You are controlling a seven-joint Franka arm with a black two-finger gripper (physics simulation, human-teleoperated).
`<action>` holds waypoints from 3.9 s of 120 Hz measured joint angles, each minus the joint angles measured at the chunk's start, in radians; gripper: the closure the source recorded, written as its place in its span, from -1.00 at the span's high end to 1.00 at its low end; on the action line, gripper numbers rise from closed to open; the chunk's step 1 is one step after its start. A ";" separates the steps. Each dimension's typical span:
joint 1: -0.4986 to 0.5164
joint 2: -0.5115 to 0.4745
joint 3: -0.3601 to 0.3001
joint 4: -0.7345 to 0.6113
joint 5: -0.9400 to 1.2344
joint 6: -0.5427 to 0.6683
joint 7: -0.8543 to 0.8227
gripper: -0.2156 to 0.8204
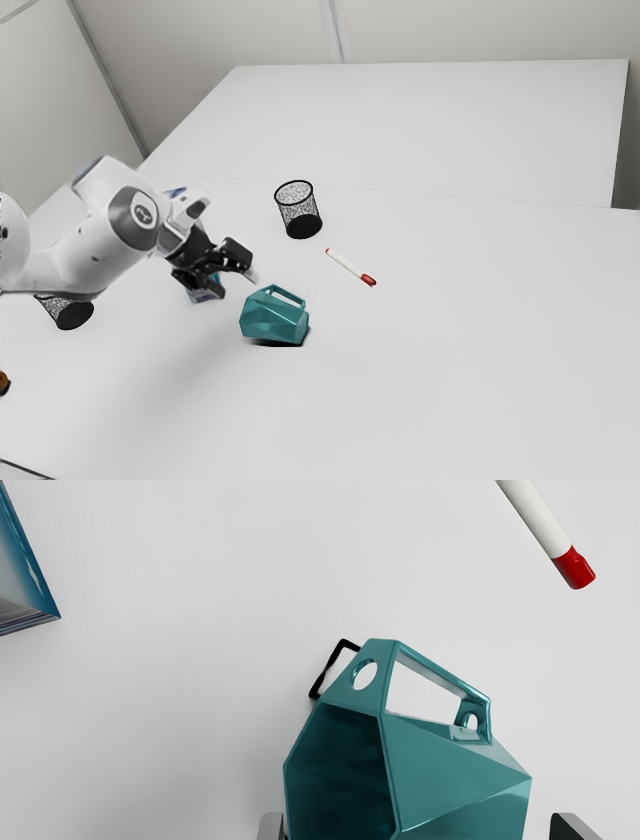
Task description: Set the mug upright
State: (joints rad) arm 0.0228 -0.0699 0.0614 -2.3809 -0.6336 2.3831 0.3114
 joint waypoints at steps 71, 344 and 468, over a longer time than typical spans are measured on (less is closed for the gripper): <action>0.029 0.108 0.000 -0.031 -0.532 0.054 0.482 0.53; -0.024 -0.090 -0.149 0.067 0.411 -0.242 0.288 -0.92; -0.038 0.127 -0.196 0.109 0.750 -0.054 -0.321 -0.92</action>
State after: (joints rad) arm -0.0153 0.0574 -0.1348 -2.2722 0.1164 2.3289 -0.0101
